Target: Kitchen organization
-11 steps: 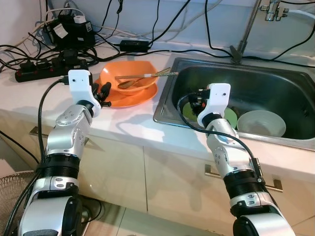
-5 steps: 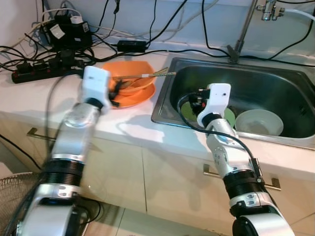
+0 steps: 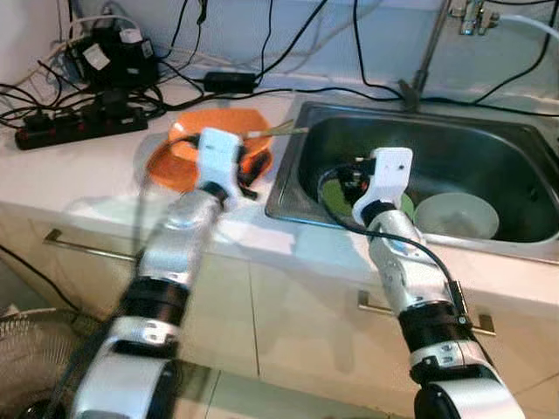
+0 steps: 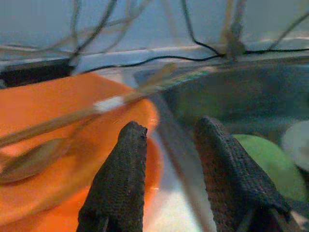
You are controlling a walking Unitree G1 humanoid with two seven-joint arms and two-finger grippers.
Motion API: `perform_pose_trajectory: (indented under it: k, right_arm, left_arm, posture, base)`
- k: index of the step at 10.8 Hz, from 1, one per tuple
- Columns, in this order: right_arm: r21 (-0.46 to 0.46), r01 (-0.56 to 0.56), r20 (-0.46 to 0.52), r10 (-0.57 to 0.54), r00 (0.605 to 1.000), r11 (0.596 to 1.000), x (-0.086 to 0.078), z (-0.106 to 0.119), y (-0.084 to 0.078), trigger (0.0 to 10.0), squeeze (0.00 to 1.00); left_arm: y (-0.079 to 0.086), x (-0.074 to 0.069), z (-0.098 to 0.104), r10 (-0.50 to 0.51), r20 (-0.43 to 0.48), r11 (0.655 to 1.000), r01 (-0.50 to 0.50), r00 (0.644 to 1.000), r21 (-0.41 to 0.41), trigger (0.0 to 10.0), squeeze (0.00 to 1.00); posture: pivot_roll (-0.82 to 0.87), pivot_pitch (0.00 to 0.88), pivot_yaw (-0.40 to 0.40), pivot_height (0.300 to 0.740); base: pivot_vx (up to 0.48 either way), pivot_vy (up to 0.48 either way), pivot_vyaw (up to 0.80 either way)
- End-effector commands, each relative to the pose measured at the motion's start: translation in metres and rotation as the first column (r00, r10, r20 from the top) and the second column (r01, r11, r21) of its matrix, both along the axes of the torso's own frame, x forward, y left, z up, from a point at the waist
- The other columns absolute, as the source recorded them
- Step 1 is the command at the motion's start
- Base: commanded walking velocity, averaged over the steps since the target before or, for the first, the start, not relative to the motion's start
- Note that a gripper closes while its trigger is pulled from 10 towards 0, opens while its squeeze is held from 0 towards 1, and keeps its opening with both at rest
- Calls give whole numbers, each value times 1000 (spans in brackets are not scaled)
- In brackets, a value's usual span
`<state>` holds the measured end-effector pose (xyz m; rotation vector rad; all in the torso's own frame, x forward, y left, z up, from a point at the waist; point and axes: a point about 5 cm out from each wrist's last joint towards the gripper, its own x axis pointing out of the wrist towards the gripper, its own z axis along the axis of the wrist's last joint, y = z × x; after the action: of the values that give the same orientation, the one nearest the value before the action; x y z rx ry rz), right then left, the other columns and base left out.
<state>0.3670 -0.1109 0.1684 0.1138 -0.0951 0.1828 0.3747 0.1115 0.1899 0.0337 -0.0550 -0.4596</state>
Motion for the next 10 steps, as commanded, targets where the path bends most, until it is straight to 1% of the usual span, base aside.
perform_pose_trajectory:
  k: [1,3,4,5,6,10]
  right_arm:
    - [9,8,8,-8,1000,1000,1,3,0,10000,0]
    - [9,5,7,-5,1000,1000,2,3,1,10000,0]
    - [9,3,7,-3,1000,1000,2,3,1,10000,0]
    - [8,2,7,-2,1000,1000,2,3,1,10000,0]
    - [8,2,7,-2,1000,1000,2,3,1,10000,0]
    - [8,1,8,-1,1000,1000,2,3,1,10000,0]
  left_arm:
    - [-7,1,6,-48,13,999,48,999,8,10000,0]
    - [-14,-4,2,-111,-6,994,111,994,22,10000,0]
    - [-11,-4,-3,-91,-39,995,92,995,24,10000,0]
    - [-8,-3,-5,-71,-49,997,72,996,20,10000,0]
    - [-2,1,-6,-28,-68,1000,29,997,4,10000,0]
    - [17,7,-4,71,-102,996,-76,992,-51,10000,0]
  posture:
    - [152,18,7,740]
    - [155,18,5,740]
    - [155,18,5,740]
    - [154,15,5,740]
    - [154,16,6,740]
    - [153,17,5,740]
  base:
    - [0,0,0]
    - [0,0,0]
    - [0,0,0]
    - [0,0,0]
    - [0,0,0]
    - [0,0,0]
